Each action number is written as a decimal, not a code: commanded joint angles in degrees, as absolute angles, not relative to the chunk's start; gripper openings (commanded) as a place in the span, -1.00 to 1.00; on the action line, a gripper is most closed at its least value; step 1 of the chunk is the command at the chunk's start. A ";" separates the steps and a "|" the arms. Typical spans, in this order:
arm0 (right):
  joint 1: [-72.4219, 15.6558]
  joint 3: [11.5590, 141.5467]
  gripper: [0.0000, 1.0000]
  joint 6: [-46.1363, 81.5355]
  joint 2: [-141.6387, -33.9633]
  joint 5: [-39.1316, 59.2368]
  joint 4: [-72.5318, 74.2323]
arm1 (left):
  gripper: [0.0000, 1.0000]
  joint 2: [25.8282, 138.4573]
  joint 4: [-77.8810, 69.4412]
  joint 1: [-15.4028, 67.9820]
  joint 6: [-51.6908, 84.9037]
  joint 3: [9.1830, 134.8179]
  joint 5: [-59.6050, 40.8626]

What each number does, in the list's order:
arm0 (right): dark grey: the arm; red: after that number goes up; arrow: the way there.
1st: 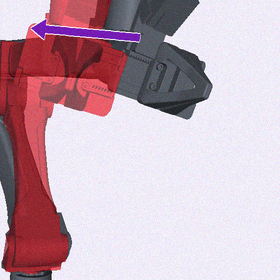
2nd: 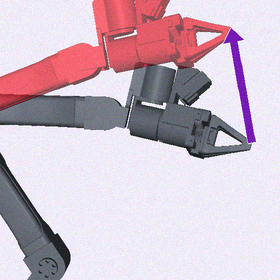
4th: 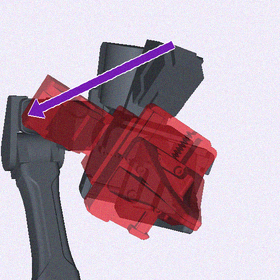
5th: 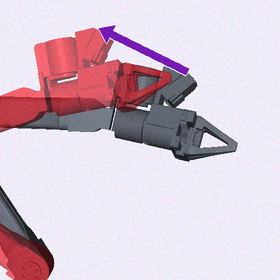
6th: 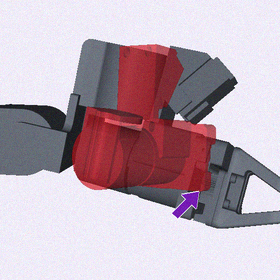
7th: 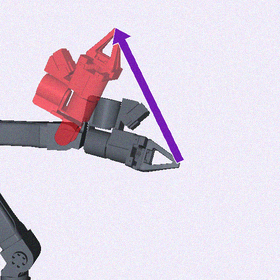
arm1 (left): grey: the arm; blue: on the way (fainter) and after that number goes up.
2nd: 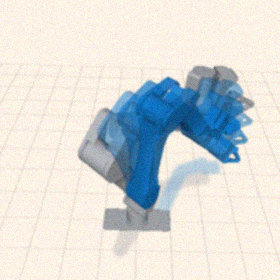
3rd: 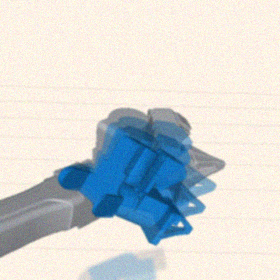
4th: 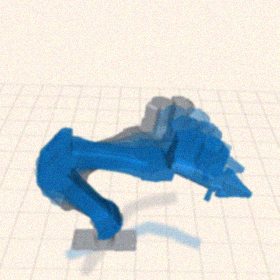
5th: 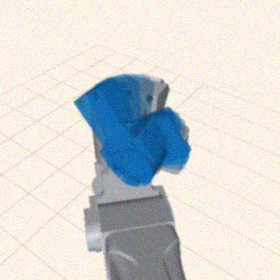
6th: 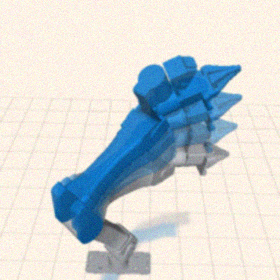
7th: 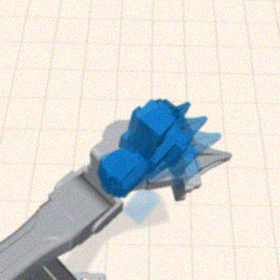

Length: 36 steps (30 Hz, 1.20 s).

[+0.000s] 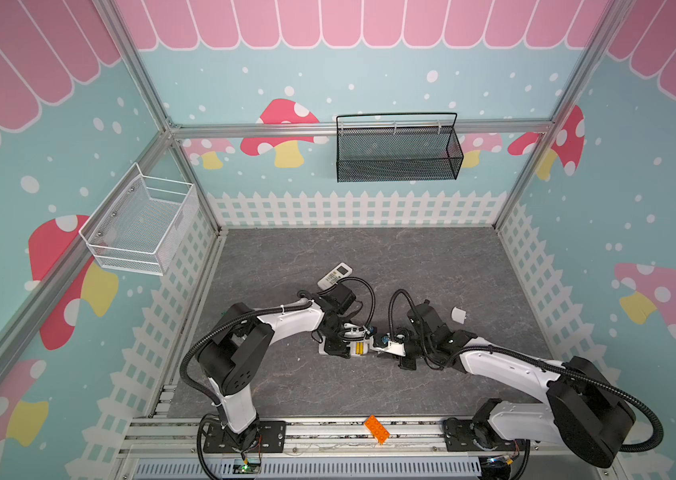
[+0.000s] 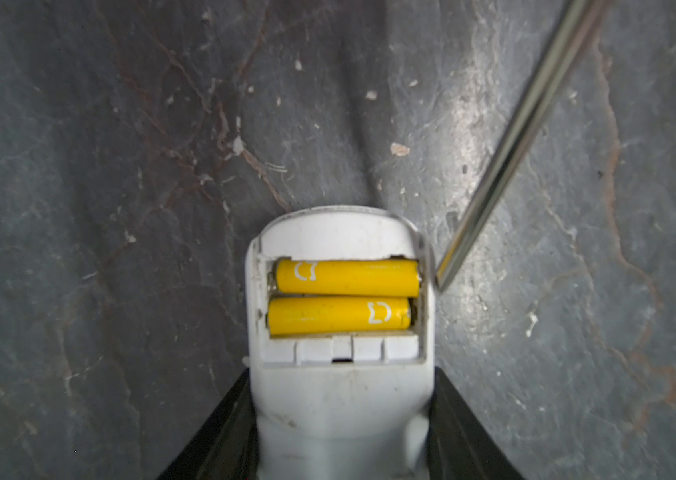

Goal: Unload the batteries from the remote control

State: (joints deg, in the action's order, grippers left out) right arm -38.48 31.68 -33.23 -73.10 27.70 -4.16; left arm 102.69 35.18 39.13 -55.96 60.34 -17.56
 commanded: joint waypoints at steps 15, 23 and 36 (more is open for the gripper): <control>-36.32 33.40 -1.00 -35.28 -72.06 30.23 -4.56 | 0.09 104.69 38.44 39.98 -57.04 57.83 -15.99; -36.34 33.57 -1.00 -35.77 -73.45 30.04 -4.83 | 0.09 104.85 38.50 40.00 -56.91 57.88 -15.91; -36.35 34.19 -1.00 -36.82 -74.40 31.60 -5.80 | 0.09 105.03 38.50 40.01 -56.90 58.10 -15.73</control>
State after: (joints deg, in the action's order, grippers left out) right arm -36.40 32.67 -34.92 -74.13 29.67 -4.78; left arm 102.69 35.18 39.16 -55.94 60.34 -17.52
